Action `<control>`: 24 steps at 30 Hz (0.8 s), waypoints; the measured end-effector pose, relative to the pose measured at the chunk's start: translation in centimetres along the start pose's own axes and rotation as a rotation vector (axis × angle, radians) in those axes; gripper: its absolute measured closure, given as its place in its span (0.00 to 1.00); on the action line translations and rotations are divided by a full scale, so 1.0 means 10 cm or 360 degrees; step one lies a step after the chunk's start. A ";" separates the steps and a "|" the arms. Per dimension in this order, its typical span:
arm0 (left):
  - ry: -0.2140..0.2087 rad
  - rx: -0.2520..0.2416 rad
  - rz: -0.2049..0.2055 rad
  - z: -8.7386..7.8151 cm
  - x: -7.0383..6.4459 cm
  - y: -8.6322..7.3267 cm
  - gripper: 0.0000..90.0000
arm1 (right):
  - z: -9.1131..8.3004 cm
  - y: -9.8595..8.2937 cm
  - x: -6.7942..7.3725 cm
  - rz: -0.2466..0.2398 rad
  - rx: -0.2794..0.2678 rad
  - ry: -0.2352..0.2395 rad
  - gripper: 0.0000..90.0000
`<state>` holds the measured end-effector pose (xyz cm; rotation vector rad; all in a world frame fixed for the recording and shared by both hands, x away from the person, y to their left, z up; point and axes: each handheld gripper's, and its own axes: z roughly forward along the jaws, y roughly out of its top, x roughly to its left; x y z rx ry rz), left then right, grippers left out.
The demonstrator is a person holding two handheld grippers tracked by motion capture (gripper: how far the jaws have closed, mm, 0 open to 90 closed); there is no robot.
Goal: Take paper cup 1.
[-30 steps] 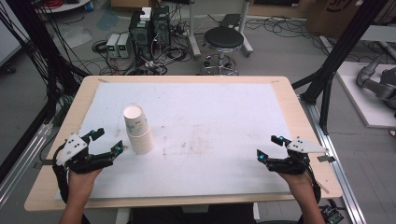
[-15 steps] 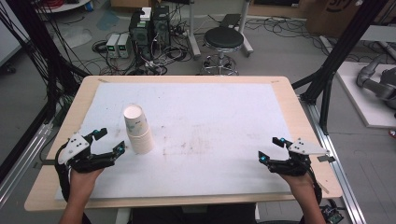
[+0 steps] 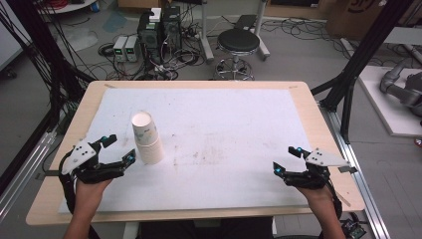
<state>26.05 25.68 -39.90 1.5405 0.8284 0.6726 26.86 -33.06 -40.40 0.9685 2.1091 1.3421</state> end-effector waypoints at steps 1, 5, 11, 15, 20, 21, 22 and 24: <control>-0.0005 0.0000 -0.0001 0.00 -0.01 0.03 0.18 | 0.00 0.00 0.00 0.0000 0.0000 0.0000 0.20; -0.0013 0.0017 -0.0004 0.05 -0.03 0.16 0.18 | -0.01 0.00 0.01 0.0001 -0.0004 -0.0003 0.20; -0.0018 0.0069 0.0016 0.20 -0.02 0.37 0.17 | -0.02 0.02 0.04 0.0002 -0.0007 -0.0002 0.20; -0.0024 0.0104 0.0045 0.30 -0.04 0.51 0.17 | -0.02 0.03 0.04 -0.0005 -0.0009 0.0002 0.20; -0.0025 0.0185 0.0083 0.50 -0.07 0.64 0.17 | -0.03 0.03 0.04 0.0002 -0.0010 0.0005 0.20; -0.0020 0.0193 0.0077 0.53 -0.07 0.65 0.17 | -0.04 0.03 0.04 -0.0007 -0.0014 0.0003 0.20; -0.0017 0.0195 0.0066 0.55 -0.07 0.65 0.17 | -0.05 0.04 0.04 0.0000 -0.0015 0.0003 0.20; -0.0016 0.0210 0.0060 0.59 -0.06 0.65 0.17 | -0.06 0.04 0.04 0.0000 -0.0024 -0.0002 0.20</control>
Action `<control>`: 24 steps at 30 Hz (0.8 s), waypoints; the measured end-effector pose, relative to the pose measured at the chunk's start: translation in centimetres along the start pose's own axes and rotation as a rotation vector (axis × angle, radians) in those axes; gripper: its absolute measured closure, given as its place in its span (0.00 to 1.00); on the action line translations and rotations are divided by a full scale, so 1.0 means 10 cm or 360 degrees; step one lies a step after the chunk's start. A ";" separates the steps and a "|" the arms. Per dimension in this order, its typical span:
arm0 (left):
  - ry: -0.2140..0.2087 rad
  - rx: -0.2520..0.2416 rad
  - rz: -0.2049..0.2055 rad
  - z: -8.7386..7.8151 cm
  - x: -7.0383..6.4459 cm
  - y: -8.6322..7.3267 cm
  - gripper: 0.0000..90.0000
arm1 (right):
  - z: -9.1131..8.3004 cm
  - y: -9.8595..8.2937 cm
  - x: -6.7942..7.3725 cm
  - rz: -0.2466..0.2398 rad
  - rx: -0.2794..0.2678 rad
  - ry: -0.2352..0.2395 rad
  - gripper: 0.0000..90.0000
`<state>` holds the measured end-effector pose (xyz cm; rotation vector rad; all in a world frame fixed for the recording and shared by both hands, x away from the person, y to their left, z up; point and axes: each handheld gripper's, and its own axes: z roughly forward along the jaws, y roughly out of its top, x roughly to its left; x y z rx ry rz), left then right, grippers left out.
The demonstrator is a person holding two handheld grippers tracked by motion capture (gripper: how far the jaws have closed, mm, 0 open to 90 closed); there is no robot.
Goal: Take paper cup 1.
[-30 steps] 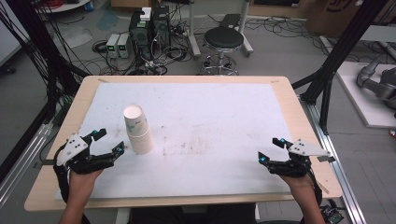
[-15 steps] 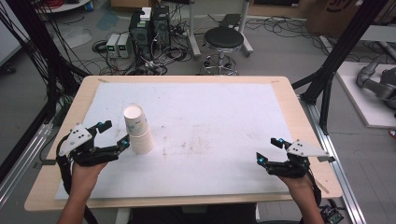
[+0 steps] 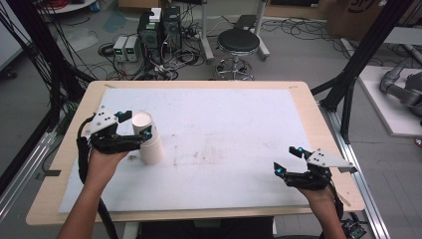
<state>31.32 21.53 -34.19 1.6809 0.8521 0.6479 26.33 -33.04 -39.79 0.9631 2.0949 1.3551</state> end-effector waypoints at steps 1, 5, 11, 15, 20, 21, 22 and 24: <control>0.0006 0.0008 -0.0008 0.01 0.00 0.00 0.18 | -0.01 0.00 0.00 0.0003 -0.0001 0.0000 0.20; 0.0016 0.0044 -0.0040 0.06 0.03 -0.03 0.22 | -0.02 -0.01 -0.01 0.0006 0.0002 -0.0004 0.20; -0.0027 0.0056 -0.0076 0.09 0.06 -0.05 0.36 | -0.01 -0.01 -0.01 0.0006 0.0000 -0.0002 0.20; -0.0020 0.0060 -0.0059 0.09 0.06 -0.04 0.37 | 0.00 -0.01 0.00 0.0008 0.0006 -0.0001 0.20; -0.0027 0.0041 -0.0054 0.07 0.06 0.00 0.37 | 0.00 0.00 0.00 0.0004 0.0010 0.0004 0.20; -0.0027 0.0041 -0.0054 0.07 0.06 0.00 0.37 | 0.00 0.00 0.00 0.0004 0.0010 0.0004 0.20; -0.0028 0.0039 -0.0049 0.06 0.06 0.01 0.37 | 0.00 0.00 0.00 0.0010 0.0009 0.0004 0.20; -0.0029 0.0030 -0.0050 0.05 0.07 0.04 0.37 | 0.00 0.00 0.00 0.0011 0.0013 0.0006 0.20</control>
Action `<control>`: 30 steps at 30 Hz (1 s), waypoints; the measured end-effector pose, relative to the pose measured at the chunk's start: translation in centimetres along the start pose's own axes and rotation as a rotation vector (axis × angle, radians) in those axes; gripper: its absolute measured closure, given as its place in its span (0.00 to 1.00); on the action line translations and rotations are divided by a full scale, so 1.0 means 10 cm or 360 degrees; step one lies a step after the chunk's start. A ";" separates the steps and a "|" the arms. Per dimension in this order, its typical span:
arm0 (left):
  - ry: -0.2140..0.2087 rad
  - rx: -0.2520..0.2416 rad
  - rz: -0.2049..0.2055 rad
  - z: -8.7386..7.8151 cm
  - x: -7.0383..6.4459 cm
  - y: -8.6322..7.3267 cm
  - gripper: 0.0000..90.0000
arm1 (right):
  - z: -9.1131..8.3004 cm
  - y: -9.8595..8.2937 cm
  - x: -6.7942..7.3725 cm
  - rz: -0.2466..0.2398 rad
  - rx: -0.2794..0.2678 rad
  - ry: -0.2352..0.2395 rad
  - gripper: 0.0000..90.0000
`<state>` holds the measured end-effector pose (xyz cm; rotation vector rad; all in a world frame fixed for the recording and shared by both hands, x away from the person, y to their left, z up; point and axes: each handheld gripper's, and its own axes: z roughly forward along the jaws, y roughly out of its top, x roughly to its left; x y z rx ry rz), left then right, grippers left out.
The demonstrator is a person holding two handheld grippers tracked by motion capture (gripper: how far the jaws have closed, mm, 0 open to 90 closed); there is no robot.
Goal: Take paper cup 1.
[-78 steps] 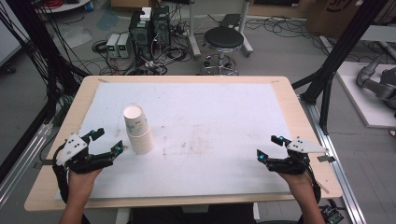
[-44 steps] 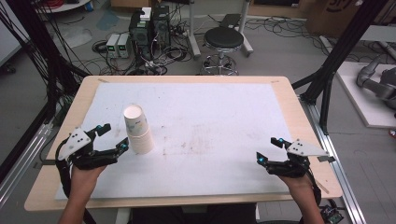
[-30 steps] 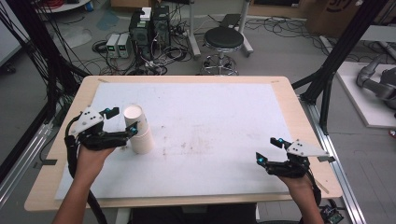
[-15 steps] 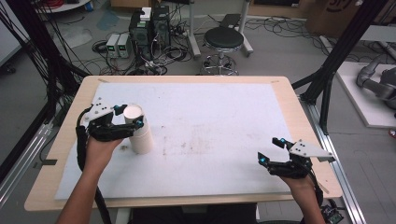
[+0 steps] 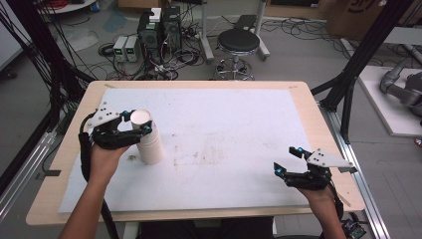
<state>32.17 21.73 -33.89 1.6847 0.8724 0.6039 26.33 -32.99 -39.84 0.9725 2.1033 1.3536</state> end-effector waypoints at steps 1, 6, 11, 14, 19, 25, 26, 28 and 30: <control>-0.0001 -0.0008 0.0000 -0.01 0.00 0.02 0.37 | 0.00 0.00 0.00 -0.0002 -0.0002 -0.0002 0.20; -0.0014 -0.0026 0.0007 -0.04 0.00 0.13 0.38 | 0.00 0.00 0.00 -0.0002 -0.0001 0.0002 0.20; -0.0028 -0.0057 0.0013 -0.06 -0.01 0.25 0.39 | 0.00 0.00 0.00 -0.0002 -0.0001 0.0003 0.20; -0.0033 -0.0087 0.0017 -0.09 -0.01 0.35 0.39 | -0.01 0.01 0.00 0.0000 -0.0008 0.0001 0.20; -0.0045 -0.0137 0.0029 -0.14 0.01 0.50 0.39 | -0.01 0.01 -0.01 0.0003 -0.0007 0.0001 0.20; -0.0070 -0.0197 0.0029 -0.20 0.00 0.63 0.39 | -0.01 0.01 0.00 0.0000 -0.0004 0.0005 0.20; -0.0084 -0.0218 0.0021 -0.21 -0.01 0.66 0.39 | -0.01 0.01 0.00 0.0000 -0.0004 0.0005 0.20; -0.0102 -0.0233 0.0015 -0.21 -0.01 0.69 0.39 | -0.01 0.01 0.00 -0.0003 -0.0006 0.0005 0.20; -0.0131 -0.0251 0.0018 -0.22 -0.03 0.74 0.39 | -0.01 0.01 0.00 -0.0002 -0.0011 0.0001 0.20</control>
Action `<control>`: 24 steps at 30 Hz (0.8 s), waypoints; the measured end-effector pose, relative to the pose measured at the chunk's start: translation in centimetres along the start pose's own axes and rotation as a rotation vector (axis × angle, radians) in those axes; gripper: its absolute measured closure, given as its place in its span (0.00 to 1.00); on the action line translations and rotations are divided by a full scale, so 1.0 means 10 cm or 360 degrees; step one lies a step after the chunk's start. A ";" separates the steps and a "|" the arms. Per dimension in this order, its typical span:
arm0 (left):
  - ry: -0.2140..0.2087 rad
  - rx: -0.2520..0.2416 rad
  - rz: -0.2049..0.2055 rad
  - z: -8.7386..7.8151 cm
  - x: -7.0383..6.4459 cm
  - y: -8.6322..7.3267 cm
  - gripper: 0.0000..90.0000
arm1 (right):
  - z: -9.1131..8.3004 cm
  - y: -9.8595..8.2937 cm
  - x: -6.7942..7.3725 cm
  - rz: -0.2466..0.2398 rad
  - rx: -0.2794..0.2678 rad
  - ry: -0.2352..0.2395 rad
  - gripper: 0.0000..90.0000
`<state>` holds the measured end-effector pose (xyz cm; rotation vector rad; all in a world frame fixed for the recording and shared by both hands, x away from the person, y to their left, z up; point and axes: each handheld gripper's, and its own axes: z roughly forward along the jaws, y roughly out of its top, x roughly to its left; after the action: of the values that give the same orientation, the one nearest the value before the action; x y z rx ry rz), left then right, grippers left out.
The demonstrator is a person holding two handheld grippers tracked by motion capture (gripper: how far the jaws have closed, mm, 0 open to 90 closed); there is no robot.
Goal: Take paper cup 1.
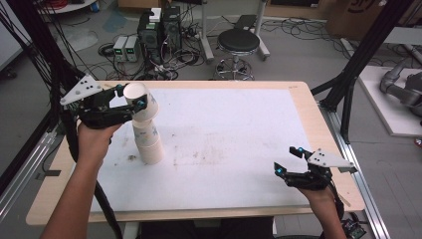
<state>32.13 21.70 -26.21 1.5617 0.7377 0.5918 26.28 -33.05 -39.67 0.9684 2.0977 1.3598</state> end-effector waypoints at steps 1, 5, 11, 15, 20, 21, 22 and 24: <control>-0.0009 -0.0003 0.0004 0.00 -0.01 0.01 0.39 | 0.00 0.00 0.00 -0.0004 -0.0001 0.0003 0.20; -0.0042 -0.0021 0.0020 0.03 -0.07 0.06 0.39 | 0.00 0.01 0.00 0.0002 -0.0003 0.0003 0.20; -0.0122 -0.0036 0.0063 0.09 -0.19 0.13 0.39 | 0.01 0.01 0.00 -0.0008 -0.0007 0.0013 0.20; -0.0201 -0.0043 0.0077 0.16 -0.31 0.13 0.39 | 0.03 0.02 0.01 -0.0004 -0.0001 0.0032 0.20; -0.0294 -0.0025 0.0093 0.27 -0.45 0.10 0.39 | 0.05 0.01 0.03 0.0000 0.0014 0.0054 0.20; -0.0334 -0.0010 0.0104 0.32 -0.53 0.08 0.39 | 0.06 0.01 0.03 -0.0002 0.0018 0.0061 0.20; -0.0334 -0.0010 0.0104 0.32 -0.53 0.08 0.39 | 0.06 0.01 0.03 -0.0002 0.0018 0.0061 0.20; -0.0389 0.0005 0.0123 0.40 -0.63 0.06 0.39 | 0.08 0.02 0.04 -0.0007 0.0021 0.0069 0.20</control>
<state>31.00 14.34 -25.87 1.6361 0.4961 0.4457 26.63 -32.17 -39.77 0.9468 2.1419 1.3781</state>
